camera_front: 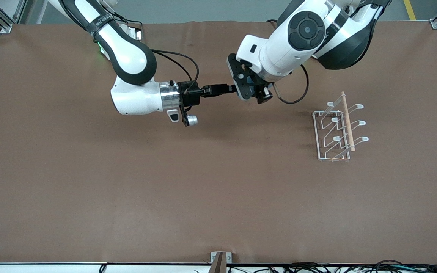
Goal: Hang cup on cup holder
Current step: 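Carry the cup to the rack with the left gripper while the right gripper withdraws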
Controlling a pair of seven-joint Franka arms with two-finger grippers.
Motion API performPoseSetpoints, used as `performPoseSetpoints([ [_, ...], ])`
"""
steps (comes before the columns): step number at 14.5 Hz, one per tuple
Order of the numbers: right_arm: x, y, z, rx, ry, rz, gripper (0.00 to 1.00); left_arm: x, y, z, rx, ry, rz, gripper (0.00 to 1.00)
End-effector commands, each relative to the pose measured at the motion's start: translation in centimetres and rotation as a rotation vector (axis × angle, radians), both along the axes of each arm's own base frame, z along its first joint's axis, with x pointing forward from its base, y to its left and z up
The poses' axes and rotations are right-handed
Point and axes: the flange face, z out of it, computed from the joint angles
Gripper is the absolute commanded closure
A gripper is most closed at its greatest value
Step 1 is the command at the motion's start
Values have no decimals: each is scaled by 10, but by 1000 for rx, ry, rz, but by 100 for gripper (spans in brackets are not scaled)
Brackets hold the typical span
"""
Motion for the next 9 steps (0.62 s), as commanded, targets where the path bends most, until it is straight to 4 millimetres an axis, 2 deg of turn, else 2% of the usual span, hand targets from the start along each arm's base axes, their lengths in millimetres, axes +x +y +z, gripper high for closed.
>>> performPoseSetpoints([
  [1, 23, -42, -4, -84, -19, -39, 0, 5, 18, -6, 167, -43, 1, 100],
  [3, 44, -76, -12, -174, -45, -59, 0, 6, 35, -13, 267, -36, -71, 100],
  [5, 64, -115, -13, -276, -76, -83, 0, 11, 52, -37, 405, -4, -152, 100],
  [7, 79, -155, -15, -404, -131, -87, 0, 17, 72, -56, 629, -79, -278, 100],
  [9, 91, -194, -18, -552, -199, -68, 0, 20, 93, -86, 767, -78, -349, 100],
])
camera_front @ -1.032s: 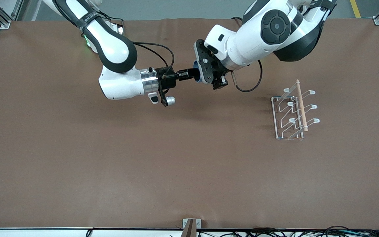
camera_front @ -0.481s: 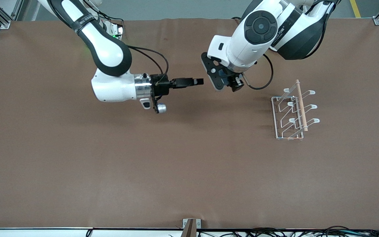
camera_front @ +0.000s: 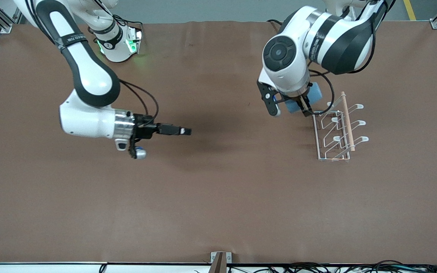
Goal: Hang cup on cup holder
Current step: 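Carry the cup to the rack with the left gripper while the right gripper withdraws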
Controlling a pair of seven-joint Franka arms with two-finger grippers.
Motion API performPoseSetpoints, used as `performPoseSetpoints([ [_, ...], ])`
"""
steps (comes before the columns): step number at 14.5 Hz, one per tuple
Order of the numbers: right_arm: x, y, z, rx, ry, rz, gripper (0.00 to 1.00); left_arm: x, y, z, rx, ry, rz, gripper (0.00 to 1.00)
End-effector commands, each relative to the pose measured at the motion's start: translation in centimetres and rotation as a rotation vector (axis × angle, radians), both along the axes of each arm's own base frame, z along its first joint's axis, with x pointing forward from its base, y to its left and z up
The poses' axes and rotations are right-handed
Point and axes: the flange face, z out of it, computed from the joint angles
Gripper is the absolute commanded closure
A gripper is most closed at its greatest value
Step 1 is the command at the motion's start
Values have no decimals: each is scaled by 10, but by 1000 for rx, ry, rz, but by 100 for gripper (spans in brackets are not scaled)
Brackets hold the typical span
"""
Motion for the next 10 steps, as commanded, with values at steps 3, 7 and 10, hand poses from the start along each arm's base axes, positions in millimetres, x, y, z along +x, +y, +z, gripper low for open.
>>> performPoseSetpoints([
  [3, 18, -102, 8, -364, -114, 33, 0, 2, 42, -58, 306, 10, -158, 100],
  [7, 32, -191, 22, -721, -202, 143, 0, 18, 69, -114, 527, 76, -332, 100],
  [10, 30, -234, 75, -856, -194, 179, 0, 32, 83, -146, 626, 98, -376, 100],
])
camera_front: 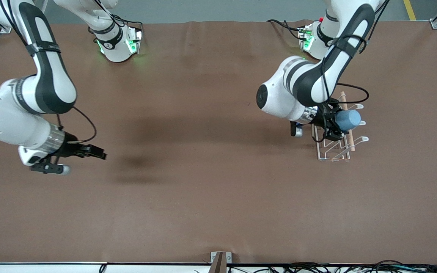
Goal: Hang cup on cup holder
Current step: 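Lower the blue cup onto a rack hook with the left gripper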
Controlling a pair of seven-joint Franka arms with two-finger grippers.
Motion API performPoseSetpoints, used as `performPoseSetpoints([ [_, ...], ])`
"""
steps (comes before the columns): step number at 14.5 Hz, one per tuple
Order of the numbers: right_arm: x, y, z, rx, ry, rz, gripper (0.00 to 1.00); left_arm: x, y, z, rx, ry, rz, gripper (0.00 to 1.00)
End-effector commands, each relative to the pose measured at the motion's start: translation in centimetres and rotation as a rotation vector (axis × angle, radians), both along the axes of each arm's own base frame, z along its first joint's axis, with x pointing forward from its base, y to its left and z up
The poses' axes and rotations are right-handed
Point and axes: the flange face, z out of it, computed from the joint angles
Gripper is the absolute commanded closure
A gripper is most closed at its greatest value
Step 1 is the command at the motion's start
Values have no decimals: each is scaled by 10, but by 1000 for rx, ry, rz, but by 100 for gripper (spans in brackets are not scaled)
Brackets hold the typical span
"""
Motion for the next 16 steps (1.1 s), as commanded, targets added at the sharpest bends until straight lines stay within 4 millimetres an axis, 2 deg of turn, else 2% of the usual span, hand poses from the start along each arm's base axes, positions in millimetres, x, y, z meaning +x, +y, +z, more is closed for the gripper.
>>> performPoseSetpoints([
  [1, -6, -28, 74, -106, -37, 15, 0, 11, 14, -28, 120, 32, -41, 100],
  [2, -8, -37, 103, -122, -53, 28, 0, 13, 16, -38, 147, 37, -54, 100],
  [5, -30, -58, 171, -130, -67, 9, 0, 13, 15, -72, 179, 63, -80, 99],
  [7, -55, -71, 208, -134, -63, -14, 0, 12, 17, -89, 182, 51, -72, 96],
  [8, -71, -78, 229, -132, -65, -27, 0, 10, 17, -99, 183, 42, -63, 92],
  [9, -86, -76, 243, -130, -57, -31, 0, 9, 16, -105, 179, 29, -52, 84],
  [10, -91, -75, 248, -129, -59, -25, 0, 13, 16, -101, 161, 0, -27, 62],
  [12, -91, -73, 250, -127, -55, -26, 0, 24, 13, -82, 103, -43, 43, 36],
  [14, -91, -70, 250, -127, -56, -26, 0, 31, 17, -74, 90, -56, 71, 0],
  [16, -91, -68, 249, -127, -50, -23, 0, 32, 18, -72, 88, -60, 75, 0],
])
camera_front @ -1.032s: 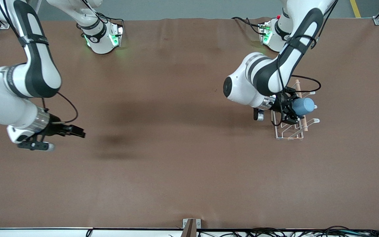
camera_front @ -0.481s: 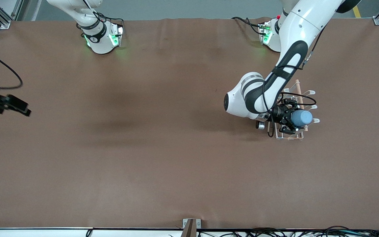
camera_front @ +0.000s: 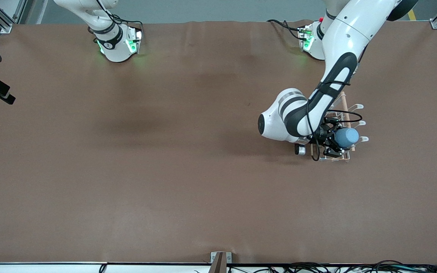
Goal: Hang cup on cup holder
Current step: 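Lower the blue cup onto a rack hook with the left gripper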
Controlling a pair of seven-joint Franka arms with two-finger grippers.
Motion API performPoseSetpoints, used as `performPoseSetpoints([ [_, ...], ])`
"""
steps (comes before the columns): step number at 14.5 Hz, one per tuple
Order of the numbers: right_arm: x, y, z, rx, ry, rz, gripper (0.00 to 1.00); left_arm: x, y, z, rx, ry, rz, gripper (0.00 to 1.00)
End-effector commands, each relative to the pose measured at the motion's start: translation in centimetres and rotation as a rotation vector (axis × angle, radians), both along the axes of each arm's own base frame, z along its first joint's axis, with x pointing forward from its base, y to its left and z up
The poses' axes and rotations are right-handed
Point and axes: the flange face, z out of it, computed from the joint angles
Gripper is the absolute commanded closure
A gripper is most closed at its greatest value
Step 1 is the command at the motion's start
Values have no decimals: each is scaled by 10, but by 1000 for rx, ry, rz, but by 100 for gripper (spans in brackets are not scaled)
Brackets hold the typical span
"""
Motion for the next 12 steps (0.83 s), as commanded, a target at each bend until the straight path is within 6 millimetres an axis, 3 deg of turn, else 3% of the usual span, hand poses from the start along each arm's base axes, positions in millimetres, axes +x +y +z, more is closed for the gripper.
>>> performPoseSetpoints([
  [1, -2, 2, -3, -12, 14, 3, 0, 2, 0, 14, -6, -15, 22, 0],
  [3, -3, 3, -4, -20, 17, 14, 0, 6, -2, 41, -48, -51, 52, 0],
  [6, -4, 5, -3, -35, 25, 21, 0, 22, 1, 107, -168, -169, 124, 0],
  [9, -5, 5, -5, -32, 38, 19, 0, 50, 22, 188, -362, -297, 275, 0],
  [12, -5, 5, -6, -32, 40, 19, 0, 53, 51, 251, -551, -396, 413, 0],
])
